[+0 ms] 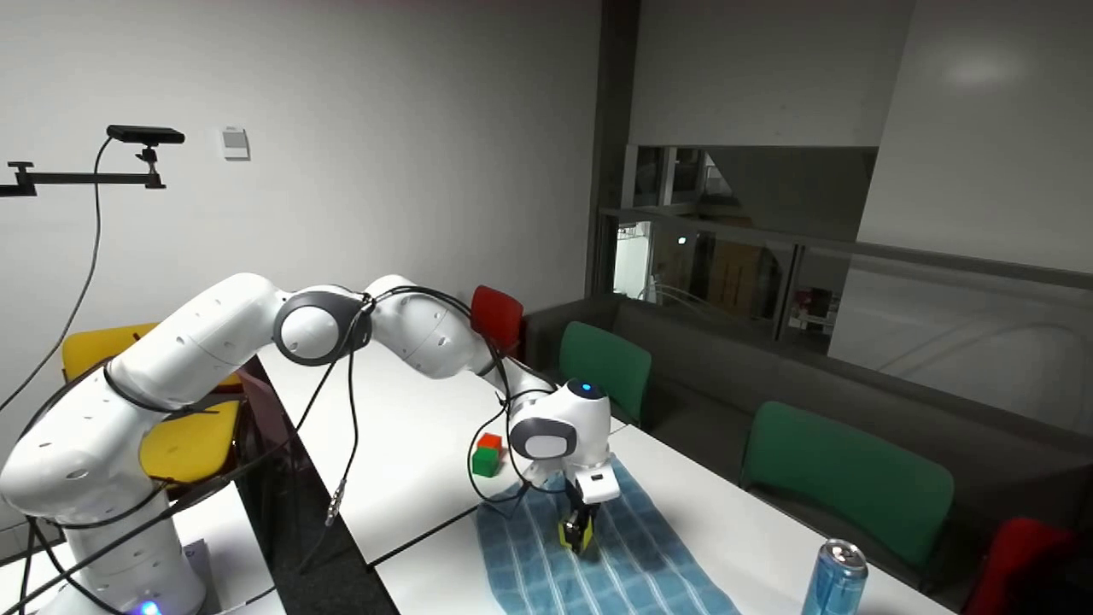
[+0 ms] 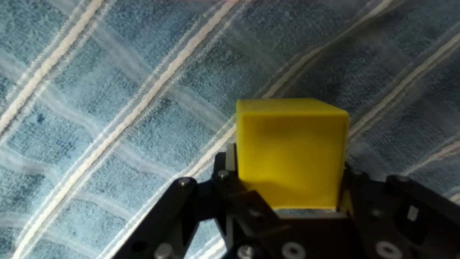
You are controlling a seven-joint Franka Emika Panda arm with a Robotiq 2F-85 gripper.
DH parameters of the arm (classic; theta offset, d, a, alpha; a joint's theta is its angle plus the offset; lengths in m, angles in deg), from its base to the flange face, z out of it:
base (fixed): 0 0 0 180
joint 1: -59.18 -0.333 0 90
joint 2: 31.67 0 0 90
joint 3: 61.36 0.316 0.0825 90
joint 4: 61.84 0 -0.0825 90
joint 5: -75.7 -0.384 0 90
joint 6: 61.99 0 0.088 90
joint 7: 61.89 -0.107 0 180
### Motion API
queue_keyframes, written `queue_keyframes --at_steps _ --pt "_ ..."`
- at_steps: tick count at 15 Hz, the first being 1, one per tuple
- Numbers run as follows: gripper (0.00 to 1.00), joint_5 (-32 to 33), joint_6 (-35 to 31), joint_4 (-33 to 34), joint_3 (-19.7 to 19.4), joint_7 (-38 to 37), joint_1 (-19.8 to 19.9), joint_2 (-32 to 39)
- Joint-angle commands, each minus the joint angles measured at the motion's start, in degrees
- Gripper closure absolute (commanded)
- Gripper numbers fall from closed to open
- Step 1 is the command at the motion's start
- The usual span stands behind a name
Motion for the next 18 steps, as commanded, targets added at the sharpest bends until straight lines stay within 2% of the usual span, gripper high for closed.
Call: queue_keyframes --at_steps 1,2,5,10,14,18 --pt "0.19 -0.13 4.76 5.31 0.58 -1.47 1.24 2.44" --pt "0.18 -0.19 5.88 5.78 0.65 -1.55 1.37 2.45" --pt "0.0 -0.04 7.13 6.49 0.47 -2.08 1.15 2.43" --pt "0.0 0.06 4.93 1.97 -0.03 -2.84 -0.04 -2.21" --pt "0.0 -0.08 1.0 -7.56 -1.11 -2.42 -2.95 -10.99" --pt "0.0 2.62 1.11 -16.14 -1.19 -2.95 -6.47 -19.84"
